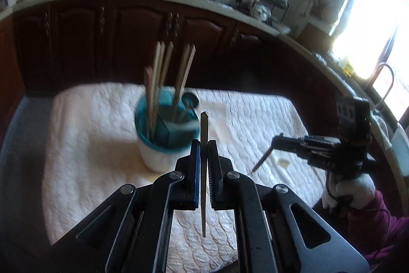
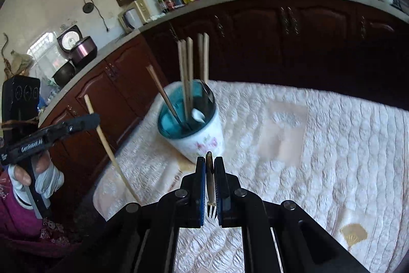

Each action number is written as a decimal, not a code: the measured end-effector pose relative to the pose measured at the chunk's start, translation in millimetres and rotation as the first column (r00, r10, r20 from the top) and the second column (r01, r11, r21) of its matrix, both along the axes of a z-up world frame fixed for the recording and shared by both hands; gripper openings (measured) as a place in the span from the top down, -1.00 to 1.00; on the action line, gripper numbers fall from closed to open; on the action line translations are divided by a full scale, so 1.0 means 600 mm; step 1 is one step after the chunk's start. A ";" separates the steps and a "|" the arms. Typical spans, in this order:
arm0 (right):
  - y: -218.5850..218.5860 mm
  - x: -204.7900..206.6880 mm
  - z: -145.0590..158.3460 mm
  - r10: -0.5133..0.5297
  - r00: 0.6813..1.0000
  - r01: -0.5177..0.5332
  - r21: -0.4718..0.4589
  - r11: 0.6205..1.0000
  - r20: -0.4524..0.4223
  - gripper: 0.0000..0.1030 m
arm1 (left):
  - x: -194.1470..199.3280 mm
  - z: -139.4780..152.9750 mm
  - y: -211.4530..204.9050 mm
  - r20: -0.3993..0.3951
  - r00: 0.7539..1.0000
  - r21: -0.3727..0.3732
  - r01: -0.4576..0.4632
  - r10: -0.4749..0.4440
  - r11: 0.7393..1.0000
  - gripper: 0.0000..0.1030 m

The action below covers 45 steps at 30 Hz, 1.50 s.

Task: Organize utensils
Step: 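Carry the chopstick over the holder with the left tool while the right tool carries the gold fork, then open the left tool to drop the chopstick in while the right tool releases the gold fork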

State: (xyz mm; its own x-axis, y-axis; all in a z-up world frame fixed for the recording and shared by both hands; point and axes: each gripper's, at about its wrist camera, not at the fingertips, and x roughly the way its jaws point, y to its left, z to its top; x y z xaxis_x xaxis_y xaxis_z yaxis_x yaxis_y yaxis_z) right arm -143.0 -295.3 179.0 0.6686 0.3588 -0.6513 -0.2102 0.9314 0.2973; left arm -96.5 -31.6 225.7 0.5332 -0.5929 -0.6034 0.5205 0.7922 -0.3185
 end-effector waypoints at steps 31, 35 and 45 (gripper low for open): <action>0.141 0.186 0.067 0.118 0.989 -0.109 -0.097 0.989 0.091 0.88 | 0.177 0.038 -0.008 0.220 0.949 0.061 -0.245 0.226 0.968 0.92; 0.138 0.205 0.030 0.111 0.993 -0.107 -0.089 0.990 0.039 0.88 | 0.183 0.006 -0.018 0.186 0.956 0.074 -0.244 0.227 0.967 0.92; 0.150 0.220 -0.041 0.125 0.990 -0.130 -0.089 0.987 -0.063 0.88 | 0.177 -0.049 -0.040 0.148 0.964 0.108 -0.237 0.220 0.966 0.92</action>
State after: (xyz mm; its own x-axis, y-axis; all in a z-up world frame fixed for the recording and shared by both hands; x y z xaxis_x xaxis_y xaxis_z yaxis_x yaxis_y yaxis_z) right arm -11.2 -205.2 154.5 0.5823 0.3750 -0.7213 -0.3145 0.9221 0.2255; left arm 10.0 -55.3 196.6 0.7266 -0.3712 -0.5782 0.3522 0.9237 -0.1504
